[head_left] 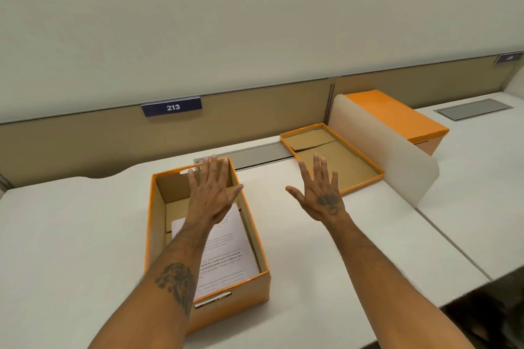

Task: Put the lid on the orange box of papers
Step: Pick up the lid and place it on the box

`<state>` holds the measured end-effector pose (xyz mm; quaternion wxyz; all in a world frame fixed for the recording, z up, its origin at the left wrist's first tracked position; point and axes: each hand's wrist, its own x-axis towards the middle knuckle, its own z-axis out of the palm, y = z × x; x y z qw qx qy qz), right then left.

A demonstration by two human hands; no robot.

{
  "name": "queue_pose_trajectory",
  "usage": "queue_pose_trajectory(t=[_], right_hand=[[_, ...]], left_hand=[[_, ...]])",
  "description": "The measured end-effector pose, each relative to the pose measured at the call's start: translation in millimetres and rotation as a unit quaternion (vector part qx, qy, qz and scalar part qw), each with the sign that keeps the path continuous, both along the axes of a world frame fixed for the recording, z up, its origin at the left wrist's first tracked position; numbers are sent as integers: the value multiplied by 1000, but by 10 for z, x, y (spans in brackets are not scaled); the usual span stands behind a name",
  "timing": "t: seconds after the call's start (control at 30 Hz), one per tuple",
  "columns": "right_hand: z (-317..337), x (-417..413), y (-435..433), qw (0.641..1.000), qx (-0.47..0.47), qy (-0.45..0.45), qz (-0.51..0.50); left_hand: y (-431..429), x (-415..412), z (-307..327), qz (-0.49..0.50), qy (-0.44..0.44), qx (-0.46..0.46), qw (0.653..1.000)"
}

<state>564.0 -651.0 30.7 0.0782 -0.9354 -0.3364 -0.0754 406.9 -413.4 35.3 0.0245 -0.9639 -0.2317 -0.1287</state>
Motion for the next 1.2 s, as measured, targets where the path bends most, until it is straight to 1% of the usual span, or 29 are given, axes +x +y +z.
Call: queue_pose_trajectory(t=[0.23,0.43,0.67,0.73,0.83,1.0,1.1,1.2], right_hand=[[-271,1189,-428,1000,-16,17,-13],[-599,2063,-754,998,-38,55,-9],[-896,2725,-968,994,-41,101,-27],[-992,3012,-990,992,-50,114,-31],[-1011,3124,-1016,990,-58,121,-36],[-1202,3397,-994,986,-68,144,-47],[-1312,3471,-982,983,-76,158,-48],[-1398,3487,-959,979,-85,174,-57]], left_hand=[[-347,1026,-181,11,-5,-6,1000],[-680,1769,-443,23,17,-43,999],[-893,2494,-748,2,41,-110,993],[-937,2820,-900,3,56,-128,990],[-999,2963,-927,-14,60,-111,992],[-1063,3306,-1130,-31,112,-118,986],[-1104,3435,-1258,-19,119,-158,980],[-1151,3486,-1344,3,113,-231,966]])
